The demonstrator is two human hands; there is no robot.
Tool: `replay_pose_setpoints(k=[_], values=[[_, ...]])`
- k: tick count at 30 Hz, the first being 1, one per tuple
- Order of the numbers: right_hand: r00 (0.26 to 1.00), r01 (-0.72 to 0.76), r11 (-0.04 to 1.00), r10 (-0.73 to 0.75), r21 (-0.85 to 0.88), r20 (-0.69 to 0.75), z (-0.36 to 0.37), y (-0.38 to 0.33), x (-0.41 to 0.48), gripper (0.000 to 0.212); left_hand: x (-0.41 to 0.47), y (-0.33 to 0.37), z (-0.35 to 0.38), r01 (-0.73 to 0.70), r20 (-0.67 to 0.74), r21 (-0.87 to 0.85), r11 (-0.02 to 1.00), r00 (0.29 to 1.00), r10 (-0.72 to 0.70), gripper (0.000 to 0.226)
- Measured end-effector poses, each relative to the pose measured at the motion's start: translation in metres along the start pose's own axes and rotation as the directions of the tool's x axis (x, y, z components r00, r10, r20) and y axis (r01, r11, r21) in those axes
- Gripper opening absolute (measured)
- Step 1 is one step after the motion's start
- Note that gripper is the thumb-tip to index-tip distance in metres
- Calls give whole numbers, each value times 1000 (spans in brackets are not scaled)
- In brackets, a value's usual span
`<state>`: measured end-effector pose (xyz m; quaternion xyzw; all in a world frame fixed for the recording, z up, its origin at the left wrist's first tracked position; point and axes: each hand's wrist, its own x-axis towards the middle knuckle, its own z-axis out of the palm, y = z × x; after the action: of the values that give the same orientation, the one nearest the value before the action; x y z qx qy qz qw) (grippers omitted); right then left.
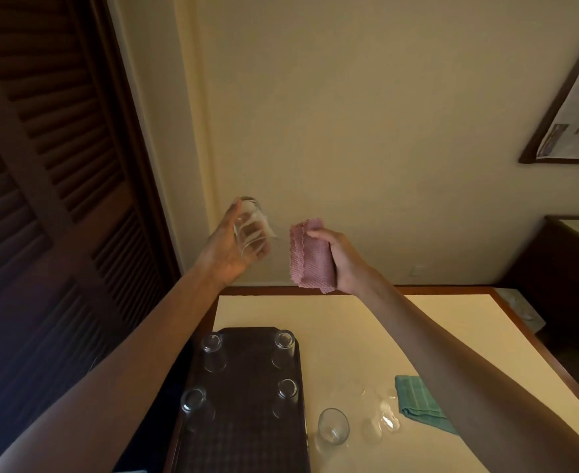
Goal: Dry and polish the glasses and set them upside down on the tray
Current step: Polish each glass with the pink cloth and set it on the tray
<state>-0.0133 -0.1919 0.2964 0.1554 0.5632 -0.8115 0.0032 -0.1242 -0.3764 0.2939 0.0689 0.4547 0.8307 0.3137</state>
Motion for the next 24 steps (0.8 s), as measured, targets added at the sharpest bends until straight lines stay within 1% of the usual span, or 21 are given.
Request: replay_pose_setpoints(k=[2,4,6,7,9,10,12,13,15,17,19,20,22,24], values=[[998,-2,997,-3,-82,-61,0,-3,0,20,-2,-7,6,54,-38,19,998,998,-53,46],[995,21,987,-35,-157,-91,-2,-7,0,21,-4,-14,11,118,-52,22,993,992,-116,49],[996,23,978,-40,-208,-78,-3,-13,0,24,-6,-19,14,159,-39,25,987,987,-158,48],[998,10,976,-24,-219,-60,-3,-17,0,30,-6,-21,16,174,-18,28,984,985,-173,45],[999,-24,977,15,-210,-45,-4,-24,-1,48,-6,-24,19,178,17,32,983,984,-179,39],[998,-35,983,26,-179,-55,-4,-28,-2,52,-6,-25,21,169,14,37,985,985,-169,37],[992,-33,990,16,-136,-125,-4,-32,-4,45,-6,-27,25,153,-3,65,986,988,-153,35],[987,-7,989,-17,-149,-161,-2,-32,-5,37,-7,-29,27,140,1,91,986,990,-141,35],[972,80,969,-127,-232,-197,1,-31,-5,20,-8,-33,31,108,3,162,981,994,-110,37],[945,166,911,-256,-377,-203,2,-27,-3,16,-7,-40,34,73,-12,203,976,997,-72,40],[912,250,827,-376,-503,-165,6,-25,-2,12,-8,-44,39,24,-9,225,974,1000,-23,35],[896,286,795,-421,-535,-145,8,-23,-1,15,-8,-46,42,1,-8,239,971,1000,1,33],[855,338,746,-498,-574,-144,9,-19,2,28,-9,-48,48,-14,-24,244,970,999,20,32],[833,370,724,-536,-582,-138,9,-15,4,34,-7,-50,49,-12,-40,237,971,999,23,31]])
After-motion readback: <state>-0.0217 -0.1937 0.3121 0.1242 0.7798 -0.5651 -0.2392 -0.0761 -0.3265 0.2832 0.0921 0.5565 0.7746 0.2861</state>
